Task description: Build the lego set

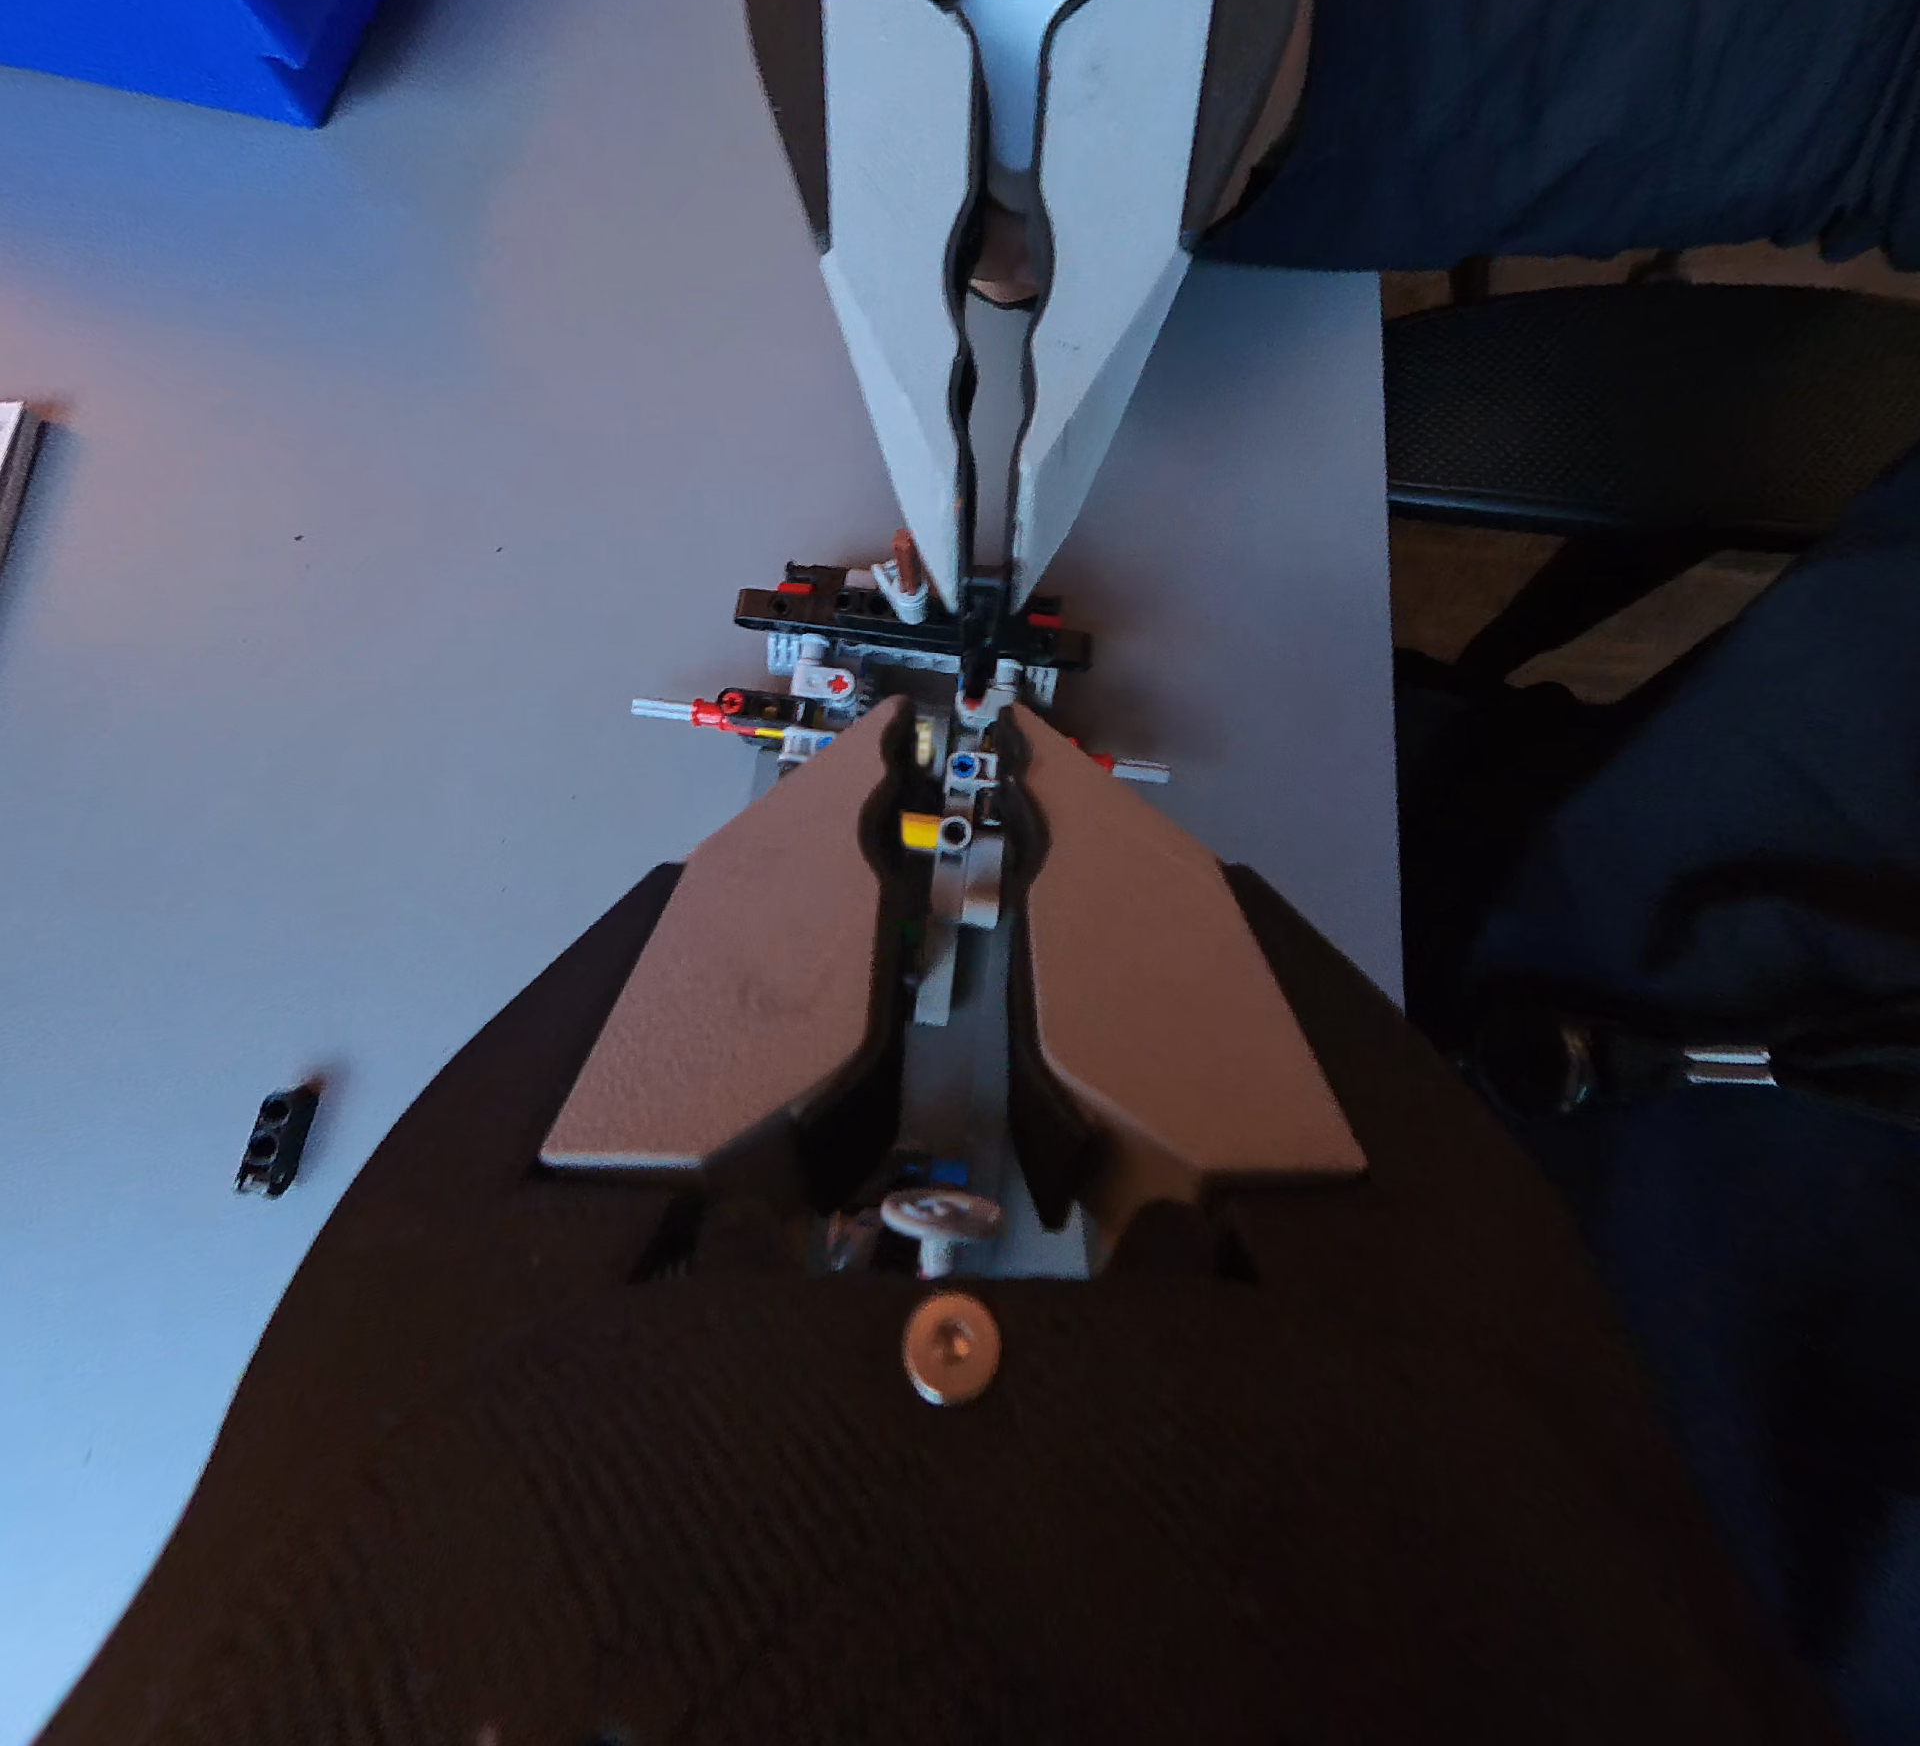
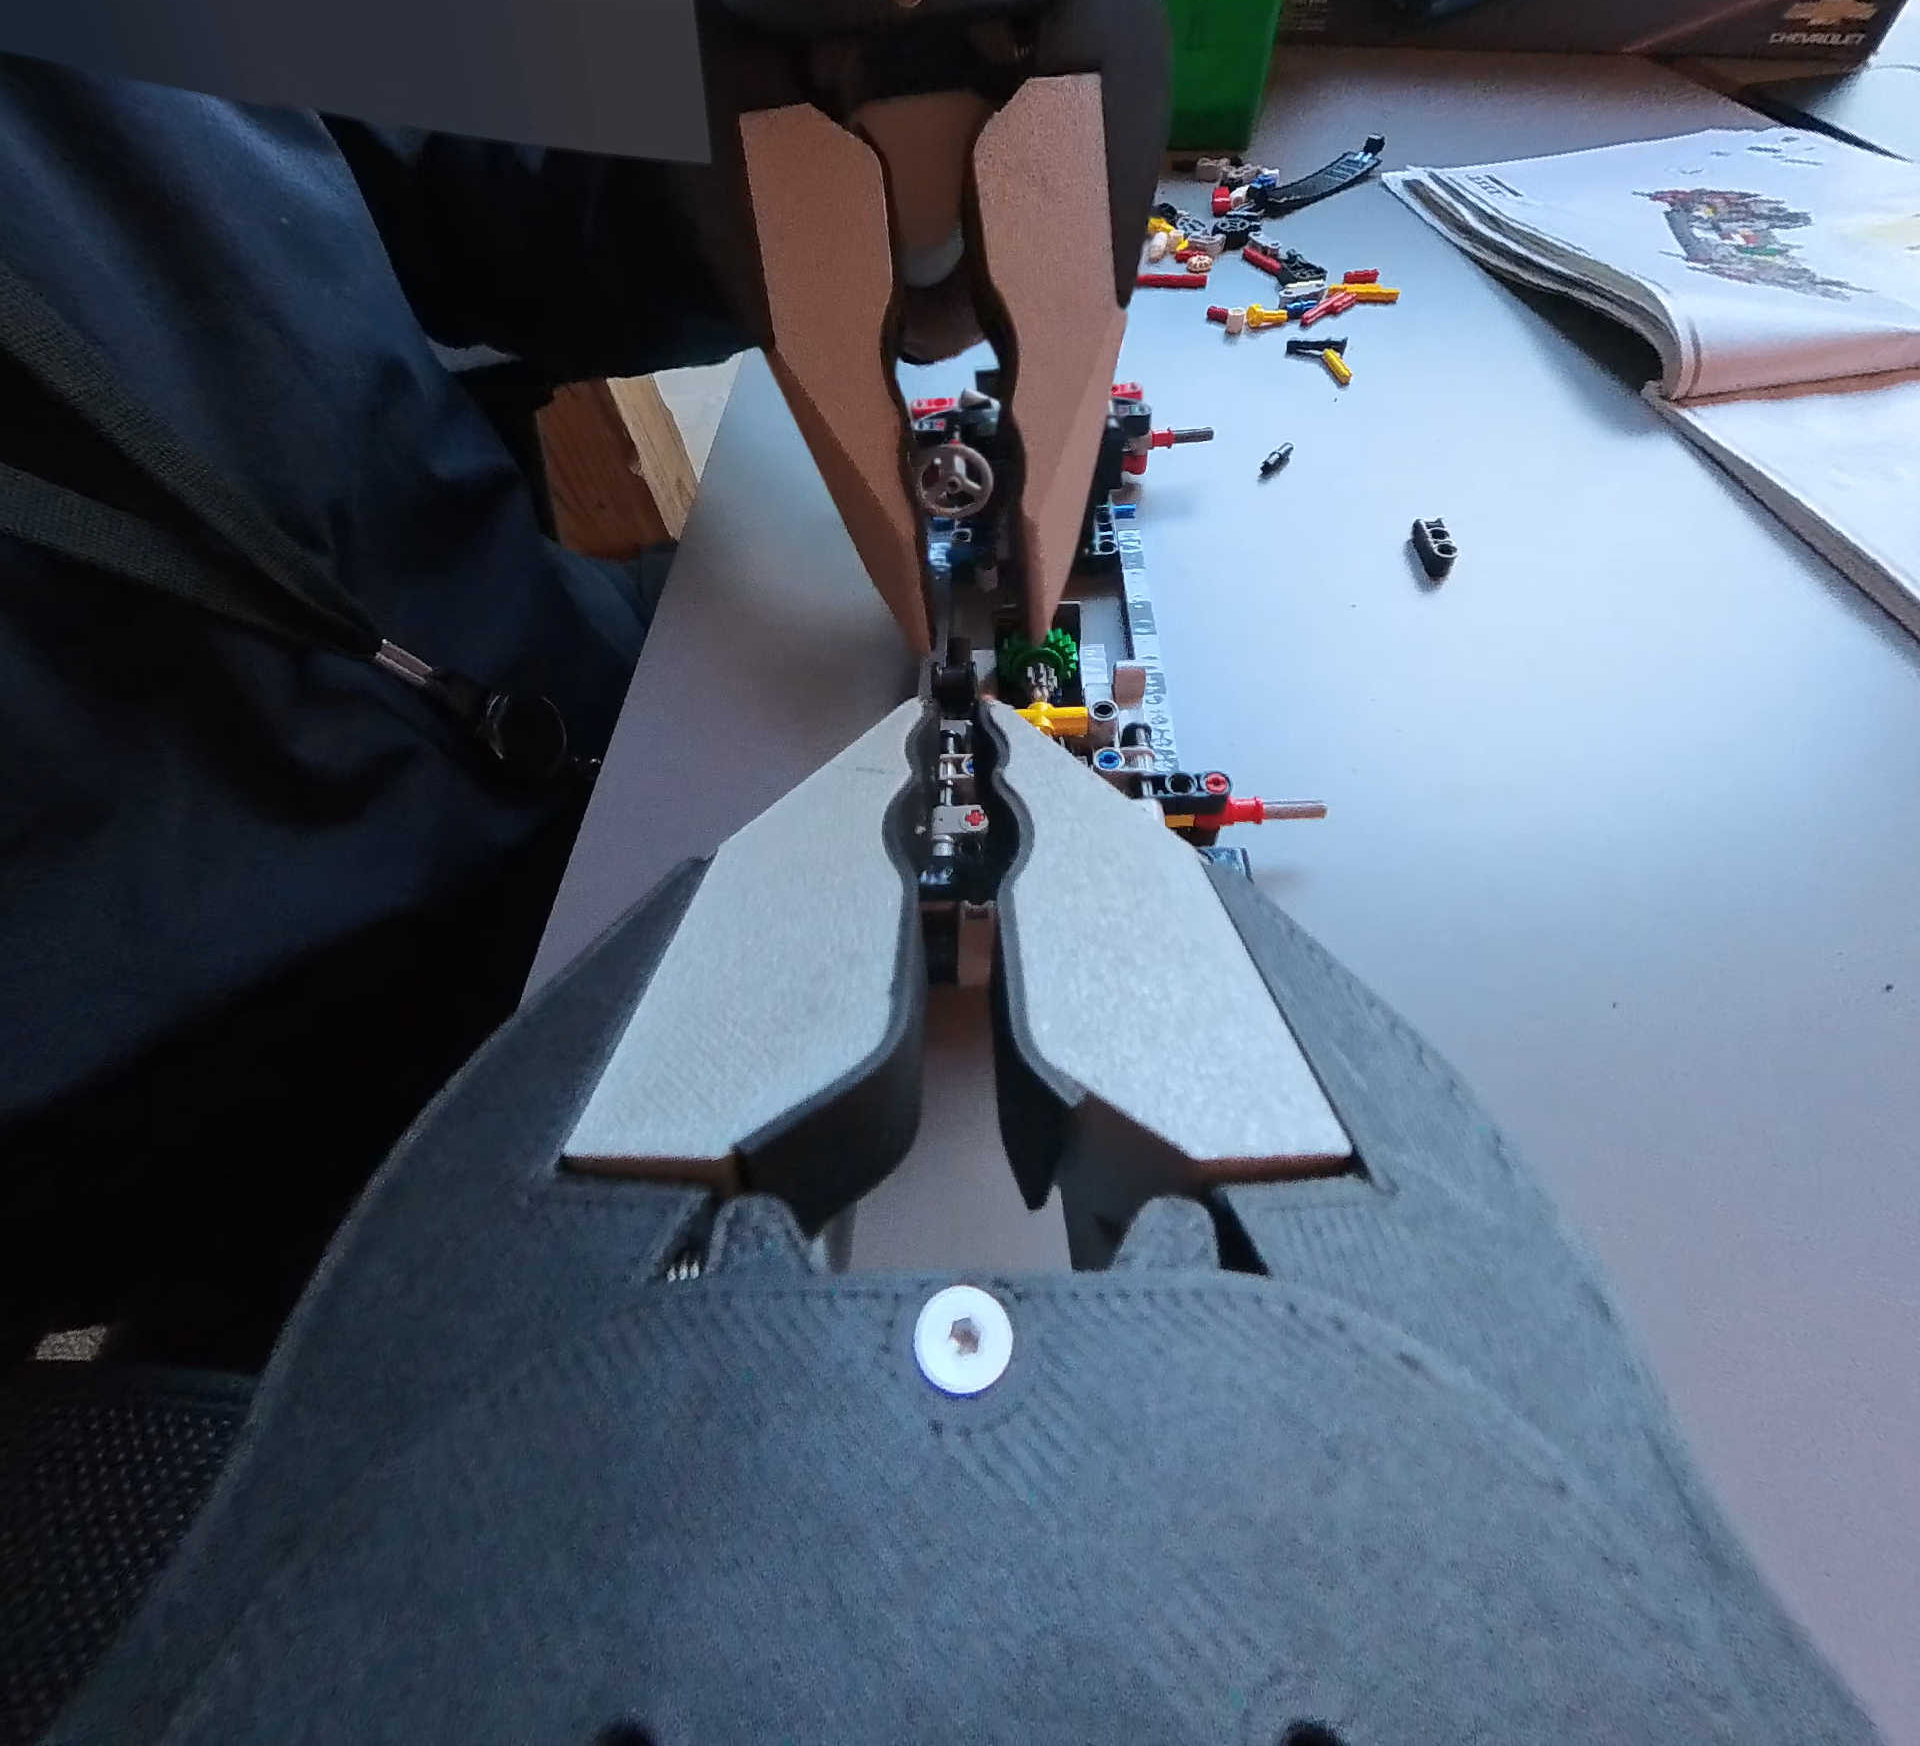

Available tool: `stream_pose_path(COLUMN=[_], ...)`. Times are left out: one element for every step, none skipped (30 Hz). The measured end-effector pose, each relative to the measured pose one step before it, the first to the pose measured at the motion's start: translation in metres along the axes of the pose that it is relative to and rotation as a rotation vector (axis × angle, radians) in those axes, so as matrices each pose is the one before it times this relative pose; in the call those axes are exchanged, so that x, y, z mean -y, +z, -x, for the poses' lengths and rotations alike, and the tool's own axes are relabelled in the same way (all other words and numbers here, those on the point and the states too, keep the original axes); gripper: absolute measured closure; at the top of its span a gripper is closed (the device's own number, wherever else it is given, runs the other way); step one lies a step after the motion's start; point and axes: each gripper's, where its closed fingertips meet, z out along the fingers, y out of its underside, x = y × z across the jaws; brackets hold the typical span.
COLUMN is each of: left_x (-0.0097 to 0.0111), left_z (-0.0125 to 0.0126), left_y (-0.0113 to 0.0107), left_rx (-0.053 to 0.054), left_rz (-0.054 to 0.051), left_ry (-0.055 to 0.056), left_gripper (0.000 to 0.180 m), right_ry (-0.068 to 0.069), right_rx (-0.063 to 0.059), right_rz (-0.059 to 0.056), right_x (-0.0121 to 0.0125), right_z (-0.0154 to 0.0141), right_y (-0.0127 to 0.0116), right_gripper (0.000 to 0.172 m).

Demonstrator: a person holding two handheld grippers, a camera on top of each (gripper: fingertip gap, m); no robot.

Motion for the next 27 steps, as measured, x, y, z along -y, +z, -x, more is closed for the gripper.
stream_pose_path(left_x=[-0.00052, -0.00104, -0.00135, -0.00141, -0.00117, -0.00099, -0.001, -0.00145, -0.00189, -0.00204, -0.0016, -0.00146, -0.00124, -0.00085, -0.00077, -0.00029, 0.00003, -0.00012, -0.00126, -0.00208, -0.00218, 0.00038, 0.00105, -0.00097, -0.0012, -0.00147, 0.00012], left_z=[0.00188, 0.00164, 0.00207, 0.00237, 0.00225, 0.00214, 0.00207, 0.00182, 0.00163, 0.00125, 0.00036, -0.00013, 0.0008, 0.00163, 0.00202, 0.00229, 0.00211, 0.00137, -0.00009, 0.00033, 0.00057, -0.00034, -0.00073, 0.00012, 0.00112, 0.00202, 0.0023], left_y=[-0.00193, -0.00189, -0.0018, -0.00196, -0.00208, -0.00214, -0.00222, -0.00204, -0.00166, -0.00103, -0.0004, 0.00016, 0.00025, -0.00027, -0.0007, -0.00128, -0.00132, -0.00087, -0.00007, 0.00091, 0.00133, 0.00066, -0.00021, -0.00049, -0.00252, -0.0059, -0.00997], left_rx=[0.0034, 0.0028, 0.006, 0.01, 0.011, 0.0116, 0.0111, 0.0076, 0.0049, -0.0014, -0.0098, -0.0141, -0.0079, -0.0008, 0.002, 0.0027, 0.0005, -0.0072, -0.0189, -0.016, -0.0121, -0.0113, -0.0095, -0.0023, 0.0062, 0.0148, 0.0154], left_rz=[-0.0023, -0.0004, 0.0012, -0.0005, -0.0038, -0.0069, -0.0092, -0.008, -0.0063, -0.0073, -0.0099, -0.0105, -0.0097, -0.01, -0.009, -0.0109, -0.013, -0.012, -0.005, 0.0013, 0.0036, -0.0086, -0.008, 0.0071, 0.009, 0.013, 0.0001], left_ry=[-0.008, -0.0064, -0.0038, -0.0002, 0.0035, 0.0051, 0.0051, 0.0023, -0.0031, -0.01, -0.0167, -0.0173, -0.0128, -0.0041, 0.0031, 0.0059, 0.0032, -0.004, -0.0107, -0.0162, -0.0139, -0.0083, -0.0017, 0.0049, 0.01, 0.0111, 0.0133], left_gripper=[0.164, 0.161, 0.16, 0.16, 0.16, 0.16, 0.16, 0.16, 0.161, 0.161, 0.161, 0.161, 0.161, 0.161, 0.162, 0.162, 0.162, 0.163, 0.164, 0.164, 0.164, 0.165, 0.165, 0.164, 0.164, 0.164, 0.165], right_ry=[0.0087, 0.0092, 0.008, 0.0054, 0.0028, 0.0021, 0.0033, 0.0042, 0.0007, -0.0031, 0.0002, 0.0073, 0.0114, 0.0102, 0.0049, 0.0027, 0.0046, 0.0084, 0.0146, 0.0163, 0.0124, 0.0078, 0.0046, 0.0024, 0.0031, 0.0046, 0.005], right_rx=[-0.0015, -0.002, -0.0017, -0.0032, -0.0046, -0.0042, -0.0013, 0.0015, -0.0019, -0.0042, -0.0012, 0.0013, 0.0026, 0.002, -0.0053, -0.0053, -0.001, 0.0023, -0.0048, -0.0121, -0.0136, -0.0158, -0.0179, -0.0096, -0.0014, -0.0041, -0.0057], right_rz=[-0.0018, -0.0019, -0.0029, -0.0039, -0.0049, -0.0054, -0.0048, -0.0022, 0.0004, -0.0009, -0.001, 0.0015, 0.0028, 0.0042, -0.0001, -0.0041, -0.005, -0.0017, 0.0081, 0.0142, 0.0082, 0.0021, 0.0, -0.0006, -0.0042, -0.0085, -0.0089], right_x=[-0.00012, 0.00002, 0.00022, 0.00026, 0.00039, 0.00052, 0.00046, 0.00008, -0.00004, 0.00012, -0.00004, -0.00075, -0.00115, -0.00123, -0.0004, 0.00028, 0.00037, -0.00032, -0.00153, -0.0021, -0.00087, -0.00003, 0.00014, 0.00013, 0.00038, 0.00083, 0.0007], right_z=[-0.00061, -0.00064, -0.00067, -0.00066, -0.00085, -0.00072, -0.00046, -0.00017, -0.0006, -0.00071, -0.0006, -0.00083, -0.0011, -0.00113, -0.00195, -0.00154, -0.00093, -0.00092, -0.00256, -0.00403, -0.00419, -0.00427, -0.00427, -0.00267, -0.00103, -0.00113, -0.00109], right_y=[-0.001, -0.00093, -0.00107, -0.00116, -0.00107, -0.00115, -0.00089, -0.00055, -0.00016, 0.00007, 0.00032, 0.00052, 0.00036, -0.00008, -0.00045, -0.0005, -0.00031, 0.00035, 0.00084, 0.00075, 0.00047, -0.00011, -0.00063, -0.00107, -0.00126, -0.00156, -0.00169], right_gripper=[0.169, 0.169, 0.169, 0.169, 0.169, 0.169, 0.169, 0.169, 0.169, 0.169, 0.169, 0.169, 0.17, 0.172, 0.172, 0.172, 0.172, 0.172, 0.172, 0.172, 0.172, 0.172, 0.172, 0.172, 0.172, 0.172, 0.172])
